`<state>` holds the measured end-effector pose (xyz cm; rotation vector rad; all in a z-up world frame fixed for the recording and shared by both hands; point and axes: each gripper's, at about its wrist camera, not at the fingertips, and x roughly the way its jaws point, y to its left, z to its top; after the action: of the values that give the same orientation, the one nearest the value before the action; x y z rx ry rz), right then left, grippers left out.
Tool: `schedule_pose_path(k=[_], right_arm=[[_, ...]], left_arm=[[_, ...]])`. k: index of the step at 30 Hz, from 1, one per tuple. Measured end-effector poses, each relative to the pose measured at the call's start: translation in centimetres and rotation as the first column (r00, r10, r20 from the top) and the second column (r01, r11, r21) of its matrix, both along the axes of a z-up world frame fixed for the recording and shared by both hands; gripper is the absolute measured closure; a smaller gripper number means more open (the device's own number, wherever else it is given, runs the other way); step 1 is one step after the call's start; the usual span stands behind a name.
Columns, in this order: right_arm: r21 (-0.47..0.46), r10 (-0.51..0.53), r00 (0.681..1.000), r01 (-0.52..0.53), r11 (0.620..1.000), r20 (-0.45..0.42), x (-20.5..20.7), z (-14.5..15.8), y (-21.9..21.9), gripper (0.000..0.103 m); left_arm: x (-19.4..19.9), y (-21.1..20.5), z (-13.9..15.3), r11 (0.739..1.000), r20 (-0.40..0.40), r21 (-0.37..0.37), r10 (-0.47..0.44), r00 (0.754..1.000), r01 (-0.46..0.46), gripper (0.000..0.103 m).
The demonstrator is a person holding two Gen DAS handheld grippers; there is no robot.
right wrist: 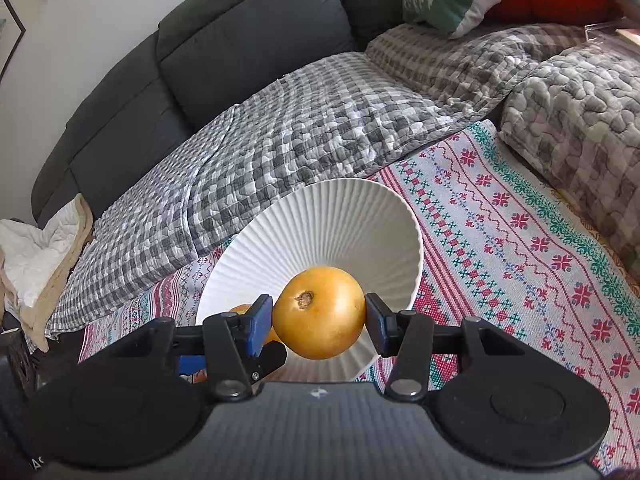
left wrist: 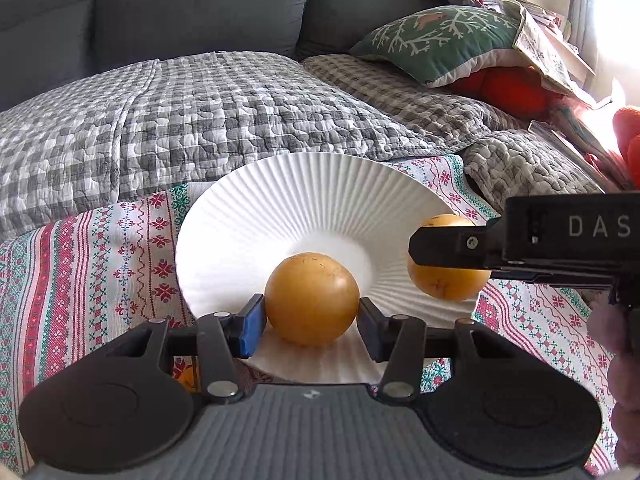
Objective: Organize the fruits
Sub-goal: 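Carry both fruits onto the white plate and open both tools, then grasp an orange tomato with the left tool while the right tool grasps a mandarin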
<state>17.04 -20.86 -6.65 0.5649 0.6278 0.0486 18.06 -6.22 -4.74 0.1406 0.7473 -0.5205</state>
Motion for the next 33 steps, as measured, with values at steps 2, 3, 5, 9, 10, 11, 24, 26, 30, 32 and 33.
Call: schedule_pose_path(k=[2,3,5,9,10,11,24,26,30,32,33], right_arm=[[0.000,-0.002,1.000,0.002,1.000,-0.015,0.1,-0.3,-0.1,0.057],[0.005,-0.001,1.000,0.001,1.000,-0.021,0.1,-0.5,-0.1,0.057],[0.006,-0.001,1.000,0.001,1.000,-0.026,0.2,-0.6,-0.2,0.057],[0.004,0.004,1.000,-0.004,1.000,-0.025,0.2,-0.7,0.0,0.057],[0.002,0.005,1.000,-0.005,1.000,-0.026,0.2,-0.6,0.0,0.057],[0.001,0.006,1.000,-0.006,1.000,-0.027,0.2,-0.6,0.1,0.057],[0.011,0.020,1.000,-0.019,1.000,-0.012,-0.8,0.8,-0.5,0.040],[-0.008,0.034,0.999,-0.034,0.999,-0.010,-1.2,1.2,-0.3,0.033],[-0.051,0.076,0.997,-0.076,0.996,0.014,-2.2,2.4,-0.1,0.025],[-0.064,0.094,0.995,-0.092,0.994,0.022,-2.9,2.8,0.0,0.018],[-0.074,0.102,0.995,-0.100,0.992,0.024,-3.3,3.1,0.0,0.017]], left_arm=[[0.2,-0.2,-0.1,1.000,-0.002,0.010,-0.005,1.000,0.005,0.060],[0.2,-0.3,-0.1,1.000,0.000,0.015,-0.007,1.000,0.007,0.060],[0.2,-0.4,-0.2,1.000,0.004,0.021,-0.011,1.000,0.011,0.060],[0.2,-0.3,-0.4,1.000,0.009,0.017,-0.013,1.000,0.013,0.060],[0.1,-0.3,-0.3,1.000,0.010,0.018,-0.013,1.000,0.013,0.059],[0.1,-0.3,-0.3,1.000,0.011,0.019,-0.013,1.000,0.013,0.059],[-1.2,0.7,0.8,1.000,0.018,0.009,0.009,1.000,-0.009,0.033],[-1.9,0.8,1.1,1.000,0.015,0.014,0.014,1.000,-0.015,0.029],[-3.5,1.2,1.9,1.000,0.008,0.011,0.023,1.000,-0.023,0.022],[-4.4,1.4,2.4,0.999,0.013,0.014,0.029,0.999,-0.030,0.019],[-4.9,1.4,2.6,0.999,0.015,0.018,0.031,0.999,-0.032,0.017]])
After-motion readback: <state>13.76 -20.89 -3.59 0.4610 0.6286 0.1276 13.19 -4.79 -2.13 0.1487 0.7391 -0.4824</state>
